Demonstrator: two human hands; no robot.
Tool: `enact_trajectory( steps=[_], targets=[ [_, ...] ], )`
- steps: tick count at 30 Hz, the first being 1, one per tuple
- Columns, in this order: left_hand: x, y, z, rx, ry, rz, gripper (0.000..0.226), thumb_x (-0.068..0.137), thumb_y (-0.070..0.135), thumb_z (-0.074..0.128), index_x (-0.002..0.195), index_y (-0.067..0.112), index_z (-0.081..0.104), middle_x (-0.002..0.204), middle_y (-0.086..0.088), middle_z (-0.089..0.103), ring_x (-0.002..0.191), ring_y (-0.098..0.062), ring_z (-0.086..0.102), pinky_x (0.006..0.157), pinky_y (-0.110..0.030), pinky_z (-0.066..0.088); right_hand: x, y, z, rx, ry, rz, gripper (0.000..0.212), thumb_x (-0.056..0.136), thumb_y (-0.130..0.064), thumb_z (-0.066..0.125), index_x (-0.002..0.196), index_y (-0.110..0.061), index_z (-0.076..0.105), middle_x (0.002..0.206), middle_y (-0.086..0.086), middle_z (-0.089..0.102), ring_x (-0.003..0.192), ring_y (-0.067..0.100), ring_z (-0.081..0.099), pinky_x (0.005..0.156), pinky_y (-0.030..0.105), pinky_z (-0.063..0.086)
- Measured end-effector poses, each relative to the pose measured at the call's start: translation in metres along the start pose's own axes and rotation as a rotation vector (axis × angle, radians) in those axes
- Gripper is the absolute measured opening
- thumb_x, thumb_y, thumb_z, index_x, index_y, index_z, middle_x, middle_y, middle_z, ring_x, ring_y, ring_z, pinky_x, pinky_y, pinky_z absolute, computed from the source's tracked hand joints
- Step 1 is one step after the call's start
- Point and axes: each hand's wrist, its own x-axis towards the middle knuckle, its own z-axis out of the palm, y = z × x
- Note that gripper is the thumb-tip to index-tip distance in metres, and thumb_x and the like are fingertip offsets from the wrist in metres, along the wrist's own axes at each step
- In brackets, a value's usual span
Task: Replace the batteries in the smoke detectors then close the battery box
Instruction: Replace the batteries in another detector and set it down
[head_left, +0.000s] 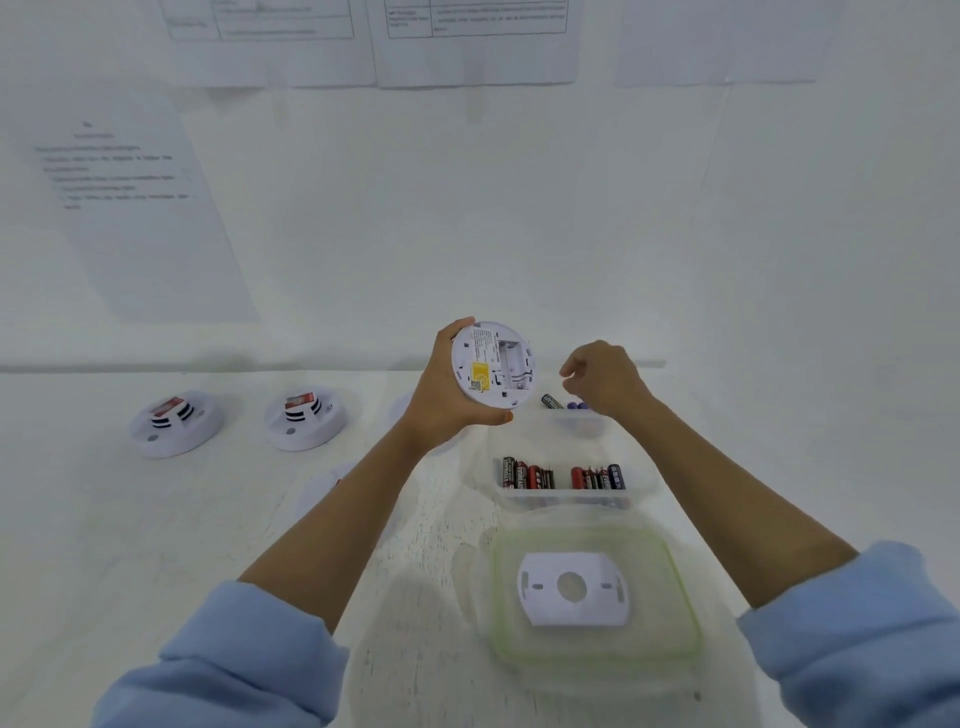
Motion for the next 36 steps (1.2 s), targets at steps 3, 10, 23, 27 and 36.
enact_trajectory(
  steps=[3,10,23,27,36],
  targets=[
    [0.009,-0.005,0.003,-0.01,-0.003,-0.023,0.105,0.05,-0.015,0.082,0.135,0.011,0.025,0.121,0.014,0.042,0.105,0.016,0.047,0.083,-0.007,0.045,0.029,0.004,0.014,-0.138,-0.116,0.009,0.023,0.082,-0.013,0.065,0.104,-0.006,0.063,0.113,0.009,0.062,0.081,0.021,0.059,0.077,0.028,0.046],
    [0.02,-0.015,0.006,-0.031,0.009,-0.061,0.107,0.046,0.003,0.082,0.136,0.014,0.026,0.125,0.009,0.043,0.116,-0.003,0.047,0.088,-0.014,0.047,0.057,0.003,0.038,-0.482,-0.317,-0.017,0.025,0.079,-0.012,0.067,0.103,-0.006,0.061,0.103,0.009,0.065,0.079,0.023,0.058,0.068,0.027,0.047],
    [0.017,-0.024,0.01,-0.022,0.003,-0.061,0.105,0.046,0.006,0.084,0.133,0.018,0.026,0.125,0.009,0.043,0.111,0.006,0.047,0.089,-0.017,0.047,0.03,-0.013,-0.016,0.506,-0.163,-0.077,0.009,0.084,-0.002,0.052,0.083,-0.011,0.054,0.061,0.004,0.056,0.05,0.016,0.049,0.05,0.023,0.04],
    [0.014,-0.019,0.018,-0.048,-0.011,-0.049,0.105,0.047,0.004,0.083,0.134,0.011,0.025,0.127,0.003,0.044,0.111,0.003,0.05,0.091,-0.022,0.049,0.008,-0.032,-0.023,0.35,-0.228,-0.198,0.022,0.08,-0.01,0.067,0.102,-0.007,0.064,0.077,0.004,0.063,0.067,0.018,0.058,0.065,0.024,0.048],
    [0.004,0.0,0.021,-0.147,-0.011,-0.048,0.11,0.038,0.012,0.085,0.132,0.017,0.026,0.12,0.009,0.046,0.102,0.006,0.055,0.083,-0.023,0.053,-0.02,-0.047,-0.017,0.144,0.026,-0.257,0.02,0.08,-0.019,0.07,0.088,-0.001,0.071,0.086,0.012,0.066,0.072,0.017,0.054,0.048,0.01,0.038]
  ],
)
